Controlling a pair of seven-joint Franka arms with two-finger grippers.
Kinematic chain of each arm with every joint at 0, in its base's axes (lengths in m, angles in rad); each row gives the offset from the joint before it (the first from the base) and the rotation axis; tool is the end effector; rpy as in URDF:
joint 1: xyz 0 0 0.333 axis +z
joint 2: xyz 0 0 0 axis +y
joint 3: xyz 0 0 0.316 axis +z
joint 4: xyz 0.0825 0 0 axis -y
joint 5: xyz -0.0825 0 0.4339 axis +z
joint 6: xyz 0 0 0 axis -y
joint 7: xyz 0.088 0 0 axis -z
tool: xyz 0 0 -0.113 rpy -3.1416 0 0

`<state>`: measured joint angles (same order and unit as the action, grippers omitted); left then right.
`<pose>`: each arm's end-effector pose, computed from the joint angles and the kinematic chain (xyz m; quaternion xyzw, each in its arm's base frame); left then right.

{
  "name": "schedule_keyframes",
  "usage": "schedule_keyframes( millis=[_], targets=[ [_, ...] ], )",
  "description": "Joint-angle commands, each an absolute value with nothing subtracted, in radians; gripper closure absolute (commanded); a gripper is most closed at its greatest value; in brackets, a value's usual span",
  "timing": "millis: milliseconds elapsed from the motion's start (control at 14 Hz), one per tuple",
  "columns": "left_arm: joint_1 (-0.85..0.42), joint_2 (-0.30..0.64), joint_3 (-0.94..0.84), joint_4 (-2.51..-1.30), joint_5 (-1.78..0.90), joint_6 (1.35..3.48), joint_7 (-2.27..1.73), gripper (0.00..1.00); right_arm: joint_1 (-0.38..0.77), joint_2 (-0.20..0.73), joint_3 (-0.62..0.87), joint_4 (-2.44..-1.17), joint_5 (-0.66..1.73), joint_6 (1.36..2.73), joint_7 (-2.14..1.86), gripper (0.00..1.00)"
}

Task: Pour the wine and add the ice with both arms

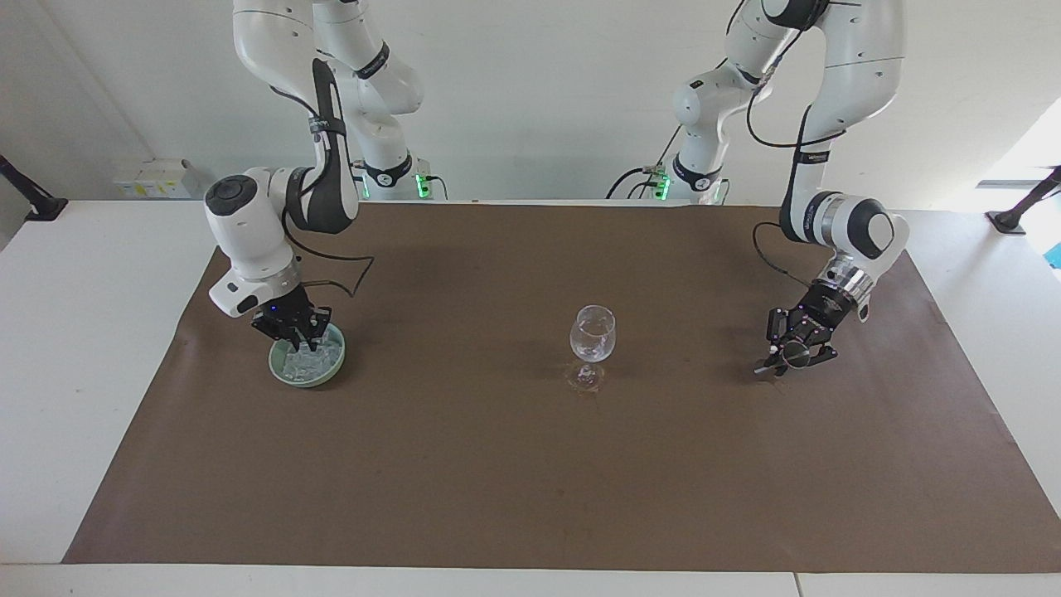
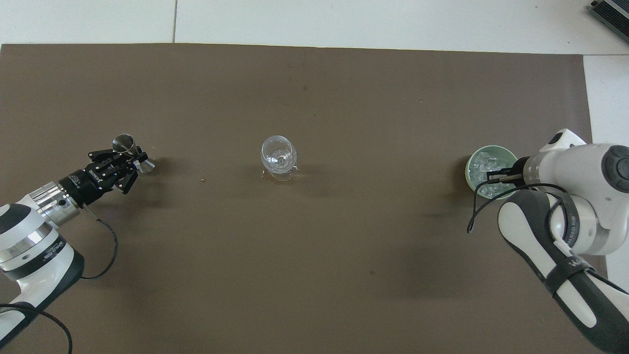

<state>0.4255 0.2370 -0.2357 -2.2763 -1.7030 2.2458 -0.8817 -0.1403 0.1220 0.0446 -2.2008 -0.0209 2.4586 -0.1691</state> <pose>0.5593 0.0708 0.2137 0.2710 0.7913 -0.2759 0.4736 0.5933 -0.0570 0.3005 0.9967 0.0439 0.0667 0.0134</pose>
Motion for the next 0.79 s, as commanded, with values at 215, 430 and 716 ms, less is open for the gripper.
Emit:
schedule_keyframes(
  millis=[215, 430, 716],
  targets=[
    [0.436, 0.262, -0.241, -2.266, -1.718, 2.232, -0.835, 1.0, -0.106, -0.038, 0.058, -2.175, 0.0, 2.347, -0.163, 1.0],
    [0.437, 0.262, -0.241, -2.266, -1.718, 2.235, -0.828, 1.0, -0.002, -0.093, 0.058, -2.129, 0.0, 2.344, -0.048, 1.0],
    [0.439, 0.262, -0.241, -2.272, -1.718, 2.237, -0.808, 1.0, 0.135, -0.095, 0.066, -2.056, 0.0, 2.344, 0.136, 1.0]
  ],
)
